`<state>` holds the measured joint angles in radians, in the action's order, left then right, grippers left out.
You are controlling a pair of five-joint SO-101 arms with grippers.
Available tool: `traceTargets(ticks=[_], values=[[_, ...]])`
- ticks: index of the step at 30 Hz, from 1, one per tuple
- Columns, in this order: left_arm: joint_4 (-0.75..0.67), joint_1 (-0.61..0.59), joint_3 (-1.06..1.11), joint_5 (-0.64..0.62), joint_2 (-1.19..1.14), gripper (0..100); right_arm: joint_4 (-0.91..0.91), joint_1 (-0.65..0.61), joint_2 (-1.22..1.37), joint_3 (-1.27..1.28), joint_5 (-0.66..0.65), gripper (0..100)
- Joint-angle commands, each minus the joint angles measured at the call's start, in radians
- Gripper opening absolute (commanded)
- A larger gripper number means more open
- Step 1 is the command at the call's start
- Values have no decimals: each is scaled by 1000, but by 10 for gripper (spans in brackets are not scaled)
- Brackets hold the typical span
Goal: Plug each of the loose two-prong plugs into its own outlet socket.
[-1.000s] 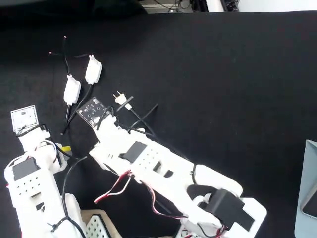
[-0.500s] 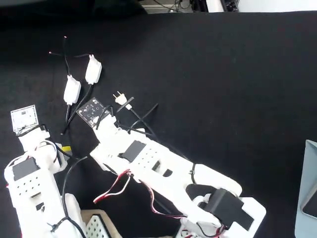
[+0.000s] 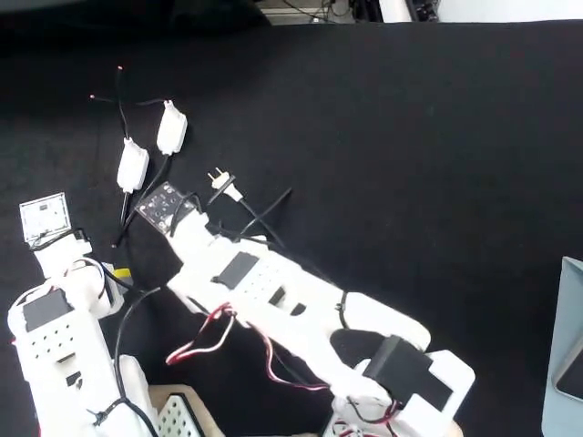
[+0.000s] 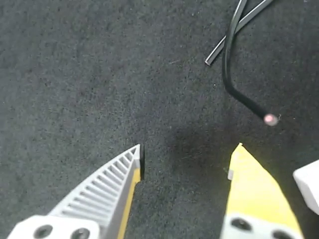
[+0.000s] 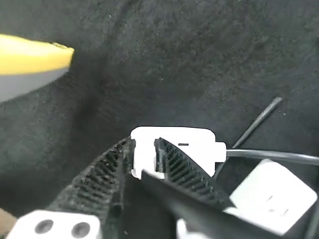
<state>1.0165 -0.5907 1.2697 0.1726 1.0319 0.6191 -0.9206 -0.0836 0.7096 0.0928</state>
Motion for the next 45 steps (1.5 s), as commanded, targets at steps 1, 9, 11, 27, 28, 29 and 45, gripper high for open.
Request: traceTargets(ticks=[1,9,11,27,28,29,45], values=[[-15,-8,-2,-3,12,285,43,44,4,-51,-61,12],[-17,-8,-2,-3,12,285,41,9,90,-47,-86,12],[-17,-8,-2,-3,12,285,41,6,107,-47,-103,12],[-12,-8,-1,-3,12,290,124,9,-28,-59,-155,103],[-12,-8,-1,-3,12,290,152,11,-71,-59,-155,135],[-12,-8,-1,-3,12,290,178,11,-120,-59,-155,162],[84,85,-64,-3,12,290,523,175,-645,-51,23,152]])
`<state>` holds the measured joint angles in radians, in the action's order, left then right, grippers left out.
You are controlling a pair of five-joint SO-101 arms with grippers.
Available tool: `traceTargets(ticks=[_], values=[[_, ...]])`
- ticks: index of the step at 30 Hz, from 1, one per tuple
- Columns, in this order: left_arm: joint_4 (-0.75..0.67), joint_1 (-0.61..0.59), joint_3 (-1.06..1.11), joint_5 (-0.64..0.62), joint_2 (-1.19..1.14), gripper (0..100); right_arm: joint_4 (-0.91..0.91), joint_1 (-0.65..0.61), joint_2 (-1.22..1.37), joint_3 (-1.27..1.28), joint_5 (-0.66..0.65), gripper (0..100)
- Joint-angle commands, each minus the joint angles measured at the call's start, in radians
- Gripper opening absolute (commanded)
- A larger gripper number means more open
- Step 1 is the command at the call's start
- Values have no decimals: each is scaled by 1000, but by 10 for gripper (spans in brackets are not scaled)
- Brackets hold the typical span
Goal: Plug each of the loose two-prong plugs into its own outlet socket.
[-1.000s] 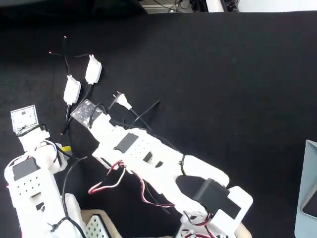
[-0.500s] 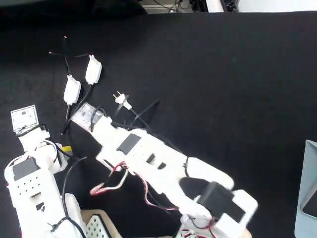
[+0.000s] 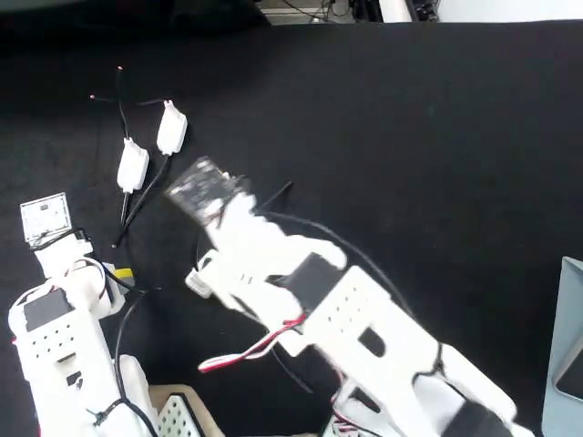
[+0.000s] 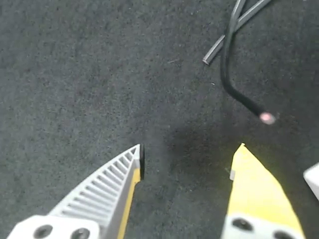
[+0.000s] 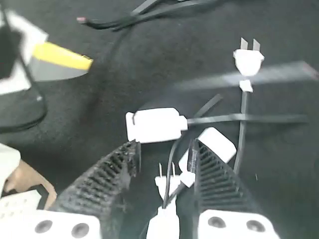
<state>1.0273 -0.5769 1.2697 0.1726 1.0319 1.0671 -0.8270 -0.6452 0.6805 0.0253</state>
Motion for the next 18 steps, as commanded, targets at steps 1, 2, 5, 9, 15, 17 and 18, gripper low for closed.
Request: traceTargets(ticks=[1,2,5,9,15,17,18], values=[[103,97,-81,-2,12,290,98,100,-97,-22,118,147],[127,119,-97,-2,12,290,115,120,-110,-22,147,132],[178,182,-139,-2,12,290,137,175,-148,-19,184,38],[230,285,-165,89,12,291,127,258,-196,56,175,32],[232,412,-150,183,2,318,-12,356,-262,183,175,36],[232,441,-143,180,2,377,-46,370,-277,211,175,36],[232,453,-143,180,2,401,-55,370,-282,222,175,36]])
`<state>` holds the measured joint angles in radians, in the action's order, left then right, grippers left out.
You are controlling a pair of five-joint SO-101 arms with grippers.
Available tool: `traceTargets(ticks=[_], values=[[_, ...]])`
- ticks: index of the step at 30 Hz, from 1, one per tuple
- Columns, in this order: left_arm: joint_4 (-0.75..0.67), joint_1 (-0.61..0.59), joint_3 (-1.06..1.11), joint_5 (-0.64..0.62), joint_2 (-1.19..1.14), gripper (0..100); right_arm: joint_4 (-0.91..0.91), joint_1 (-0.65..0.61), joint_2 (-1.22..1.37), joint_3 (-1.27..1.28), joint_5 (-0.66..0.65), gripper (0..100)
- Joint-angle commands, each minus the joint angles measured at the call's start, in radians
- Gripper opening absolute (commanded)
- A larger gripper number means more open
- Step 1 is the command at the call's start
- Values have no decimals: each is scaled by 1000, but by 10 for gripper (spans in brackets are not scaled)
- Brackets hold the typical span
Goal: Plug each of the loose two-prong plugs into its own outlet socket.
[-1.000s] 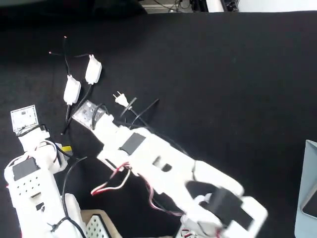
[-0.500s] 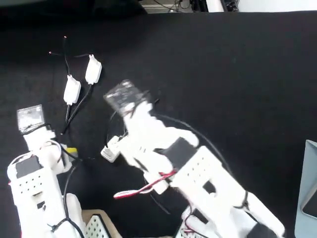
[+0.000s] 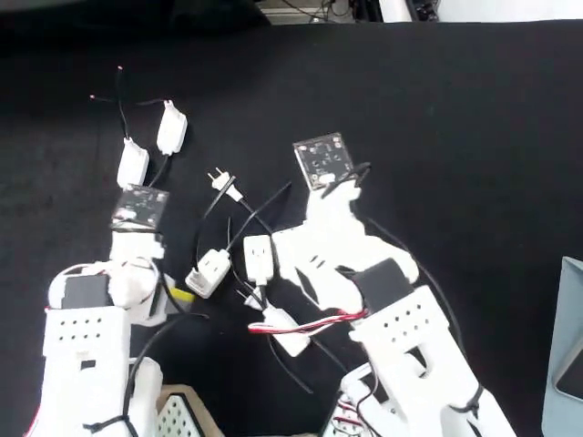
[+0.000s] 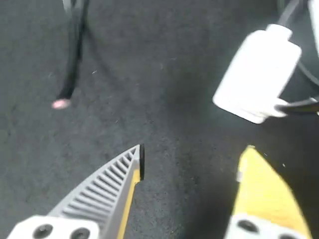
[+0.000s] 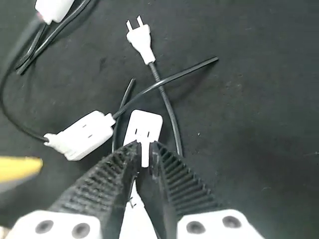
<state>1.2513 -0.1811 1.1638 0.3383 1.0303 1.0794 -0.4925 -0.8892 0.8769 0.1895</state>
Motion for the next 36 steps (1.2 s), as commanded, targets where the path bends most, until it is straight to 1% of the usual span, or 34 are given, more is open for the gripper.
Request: traceTargets(ticks=[1,4,8,12,15,19,22,25,28,32,36], values=[[6,70,-38,14,3,415,-74,35,-41,35,11,36],[-52,113,-28,14,0,416,-78,35,-42,44,11,36],[-192,165,22,14,-68,409,-78,35,-42,44,11,36],[-336,179,18,15,-236,349,-78,35,-39,44,11,36],[-411,180,-16,15,-385,323,-78,35,-39,44,11,36],[-446,182,-87,15,-560,298,-74,35,-38,45,11,36],[-439,182,-148,14,-637,241,-74,35,-38,45,11,36],[-445,179,-171,14,-641,158,-75,35,-38,53,11,36],[-445,177,-179,14,-598,102,-84,35,-41,70,9,36],[-439,168,-174,14,-485,59,-92,35,-38,71,9,36],[-446,113,-179,12,-371,28,-92,35,-38,71,9,36]])
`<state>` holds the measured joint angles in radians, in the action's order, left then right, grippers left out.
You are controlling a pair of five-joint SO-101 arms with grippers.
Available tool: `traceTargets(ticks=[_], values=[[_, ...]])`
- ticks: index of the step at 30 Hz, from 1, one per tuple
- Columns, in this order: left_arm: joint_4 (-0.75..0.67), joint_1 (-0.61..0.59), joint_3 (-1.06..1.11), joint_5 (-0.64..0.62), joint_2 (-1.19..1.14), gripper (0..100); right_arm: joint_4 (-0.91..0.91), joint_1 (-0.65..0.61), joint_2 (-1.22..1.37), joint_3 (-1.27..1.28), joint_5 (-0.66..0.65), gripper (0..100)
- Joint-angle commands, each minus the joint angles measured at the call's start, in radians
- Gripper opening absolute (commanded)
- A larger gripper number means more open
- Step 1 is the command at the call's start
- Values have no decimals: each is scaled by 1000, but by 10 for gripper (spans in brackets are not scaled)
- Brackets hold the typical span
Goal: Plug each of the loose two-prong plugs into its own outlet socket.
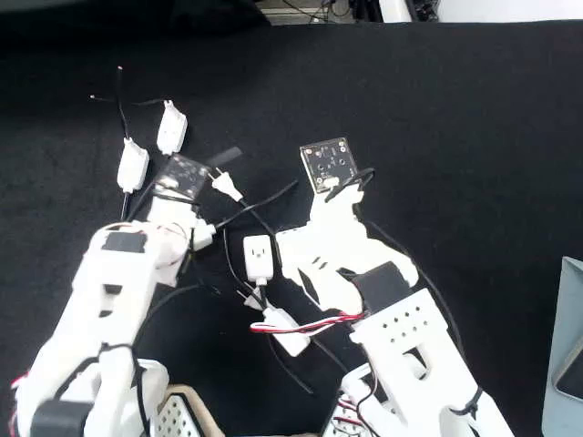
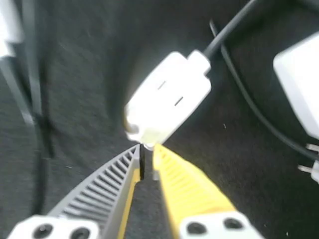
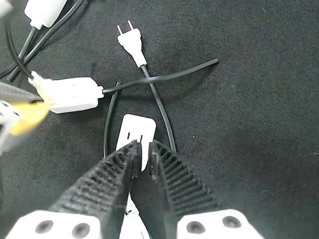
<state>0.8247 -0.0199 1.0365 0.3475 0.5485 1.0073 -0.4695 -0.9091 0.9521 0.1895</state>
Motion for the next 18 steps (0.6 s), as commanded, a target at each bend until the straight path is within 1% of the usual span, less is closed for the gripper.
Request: traceTargets(ticks=[1,6,7,9,12,14,16,18], values=[[-20,-62,-51,3,132,28,-20,12,-18,-4,9,36],[-18,-79,-45,5,147,32,-20,11,-18,-4,9,36],[-15,-76,-42,8,141,49,-20,11,-18,-4,9,36],[-12,-77,-41,6,124,132,-20,11,-18,-4,9,36],[-18,-79,-28,5,80,296,-20,11,-18,-4,9,36],[-18,-79,-25,5,41,365,-20,11,-16,-4,9,36],[-28,-79,-38,8,-3,360,-20,11,-16,-2,9,36],[-75,-79,-44,11,-52,346,-20,11,-16,-2,9,36]])
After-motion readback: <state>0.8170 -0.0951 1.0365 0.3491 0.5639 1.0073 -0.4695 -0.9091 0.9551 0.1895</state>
